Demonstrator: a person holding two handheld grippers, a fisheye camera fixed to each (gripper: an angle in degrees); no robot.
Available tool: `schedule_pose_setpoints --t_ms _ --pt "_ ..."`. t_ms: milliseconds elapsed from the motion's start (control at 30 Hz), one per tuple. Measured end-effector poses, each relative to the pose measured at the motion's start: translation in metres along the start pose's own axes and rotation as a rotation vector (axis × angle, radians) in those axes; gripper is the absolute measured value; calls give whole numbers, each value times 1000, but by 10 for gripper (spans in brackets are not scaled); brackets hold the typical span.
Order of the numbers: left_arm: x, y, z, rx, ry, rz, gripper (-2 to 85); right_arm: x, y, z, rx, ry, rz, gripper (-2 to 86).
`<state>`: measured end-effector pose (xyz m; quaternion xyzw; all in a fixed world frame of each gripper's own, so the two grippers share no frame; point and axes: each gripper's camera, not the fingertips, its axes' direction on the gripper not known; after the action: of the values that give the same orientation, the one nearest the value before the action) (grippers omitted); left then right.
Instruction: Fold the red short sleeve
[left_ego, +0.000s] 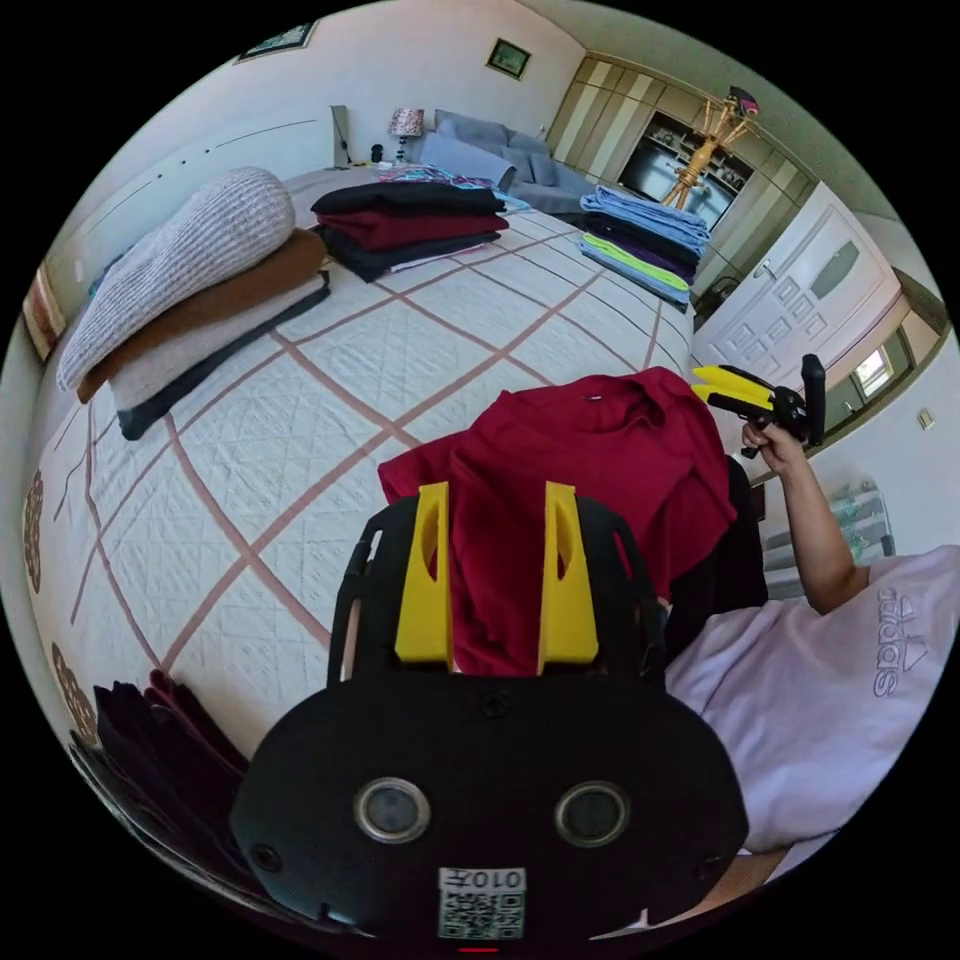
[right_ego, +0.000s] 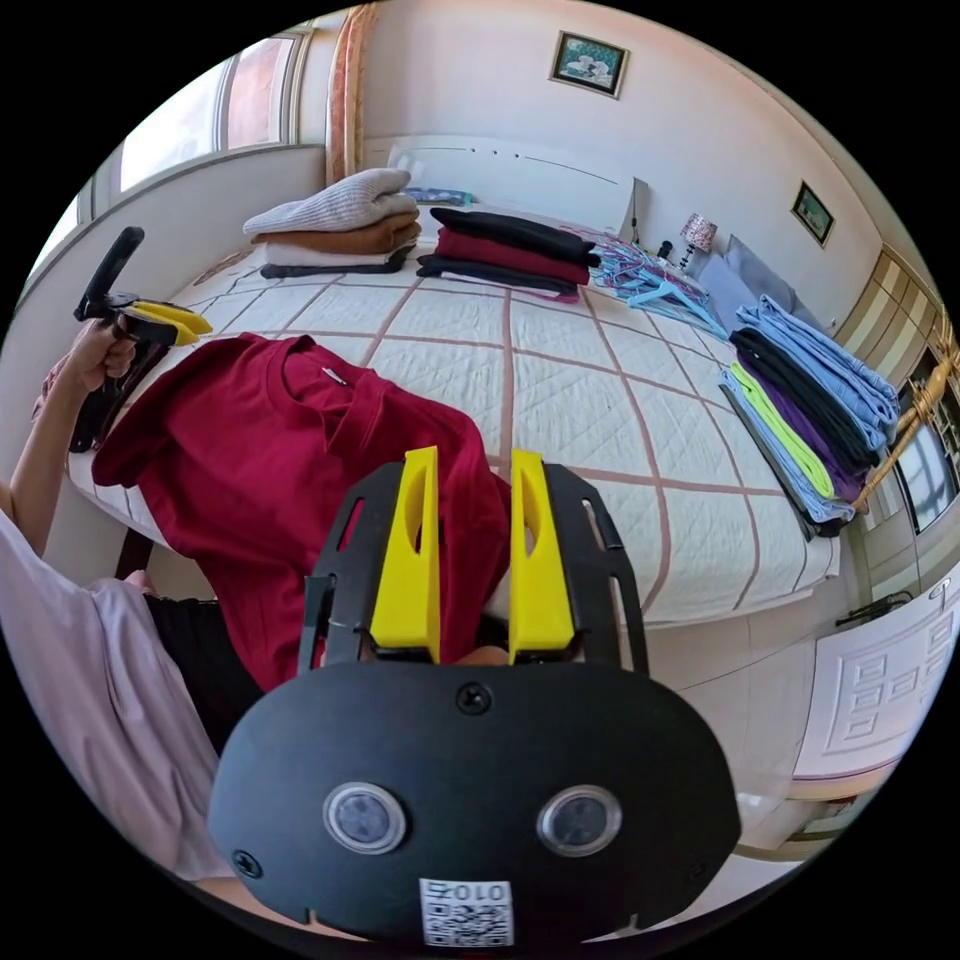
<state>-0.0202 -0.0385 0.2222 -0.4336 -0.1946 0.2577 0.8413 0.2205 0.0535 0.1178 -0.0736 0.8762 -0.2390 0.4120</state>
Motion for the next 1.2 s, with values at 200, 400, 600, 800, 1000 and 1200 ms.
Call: schedule_pose_setpoints --t_ms 200,400,600,800,1000,1200 --pt "7 -17 35 -117 -122 -21 97 -12 12 -6 -26 15 -11 104" --pt "-3 -2 20 -30 -10 -69 64 -22 30 -2 -66 -1 5 100" --pt "-3 14 -5 30 8 -66 39 -43 52 -4 -73 90 17 59" --pt "15 25 -33 103 13 8 24 -46 84 -44 -35 85 42 32" --pt "30 17 -133 378 109 121 13 -32 66 -142 88 189 -27 19" --pt "73 -11 -323 712 -36 322 10 -10 -11 -338 435 235 -80 15"
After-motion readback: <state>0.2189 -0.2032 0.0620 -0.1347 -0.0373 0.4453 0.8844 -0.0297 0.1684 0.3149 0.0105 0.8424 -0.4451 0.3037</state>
